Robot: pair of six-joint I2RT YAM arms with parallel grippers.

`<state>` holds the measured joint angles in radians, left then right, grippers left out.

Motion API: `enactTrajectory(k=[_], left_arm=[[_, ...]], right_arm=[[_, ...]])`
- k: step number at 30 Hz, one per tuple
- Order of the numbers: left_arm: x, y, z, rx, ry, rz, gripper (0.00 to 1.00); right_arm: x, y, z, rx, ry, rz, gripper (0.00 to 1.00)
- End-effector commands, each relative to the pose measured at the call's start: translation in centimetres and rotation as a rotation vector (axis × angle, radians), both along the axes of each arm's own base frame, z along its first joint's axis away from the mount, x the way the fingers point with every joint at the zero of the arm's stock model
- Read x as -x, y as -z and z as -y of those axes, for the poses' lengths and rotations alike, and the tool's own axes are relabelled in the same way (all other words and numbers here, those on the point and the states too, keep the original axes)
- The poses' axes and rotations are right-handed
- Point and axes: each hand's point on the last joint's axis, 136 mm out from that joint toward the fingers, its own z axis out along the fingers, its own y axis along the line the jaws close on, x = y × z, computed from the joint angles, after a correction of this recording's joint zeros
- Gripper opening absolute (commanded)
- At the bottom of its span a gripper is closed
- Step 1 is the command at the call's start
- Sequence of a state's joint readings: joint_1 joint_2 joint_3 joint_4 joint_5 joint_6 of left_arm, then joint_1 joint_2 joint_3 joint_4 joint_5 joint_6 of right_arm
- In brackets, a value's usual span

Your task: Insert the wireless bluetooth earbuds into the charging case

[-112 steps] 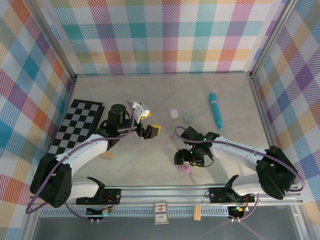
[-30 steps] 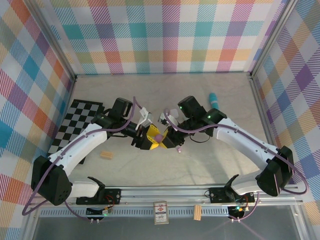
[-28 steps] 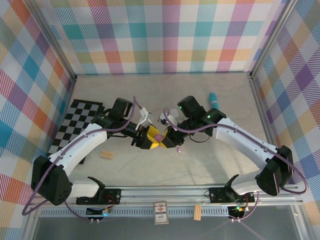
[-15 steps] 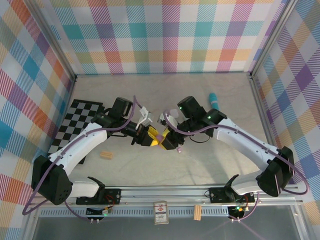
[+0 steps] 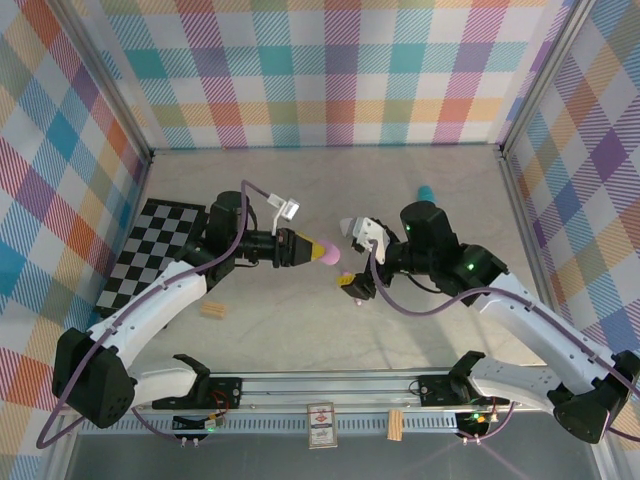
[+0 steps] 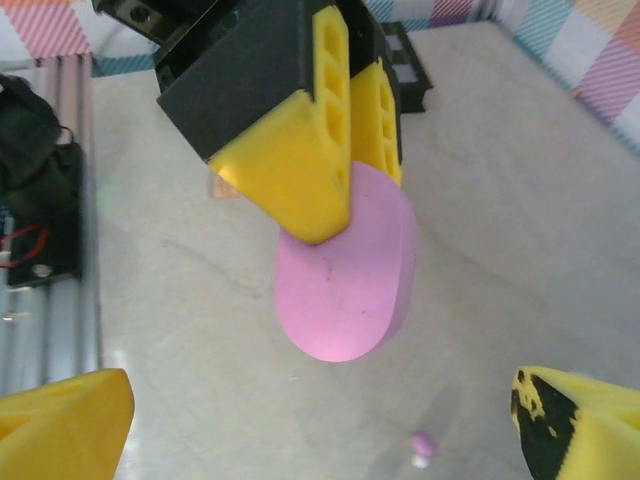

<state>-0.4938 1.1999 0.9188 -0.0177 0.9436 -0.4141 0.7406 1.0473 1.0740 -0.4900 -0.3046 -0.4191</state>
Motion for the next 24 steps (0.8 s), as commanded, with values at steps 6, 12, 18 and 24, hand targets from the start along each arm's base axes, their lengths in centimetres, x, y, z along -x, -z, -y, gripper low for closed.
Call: enactTrajectory(k=[6,12,18,24], left_arm=[[-1.1,-3.0,-0.7,0.116,-0.159,-0.251,0.10],[-0.9,-2.8,-1.1,0.113,-0.184,-0.261,0.10],[-1.2,-1.6,-1.2,0.068,-0.197,-0.266,0.10],[-1.5,-1.6,-0.8,0.086,-0.179,-0.259,0.10]], right_arm=[[-2.7,-2.2,-2.9,-0.022,-0.092,0.242,0.92],[-3.0,-1.8,-4.3,-0.047,-0.132,0.205,0.68],[-2.9,-1.9,-4.4,-0.061,-0.128,0.197,0.66],[-3.2,-2.0,-4.5,-0.074,-0.111,0.190,0.57]])
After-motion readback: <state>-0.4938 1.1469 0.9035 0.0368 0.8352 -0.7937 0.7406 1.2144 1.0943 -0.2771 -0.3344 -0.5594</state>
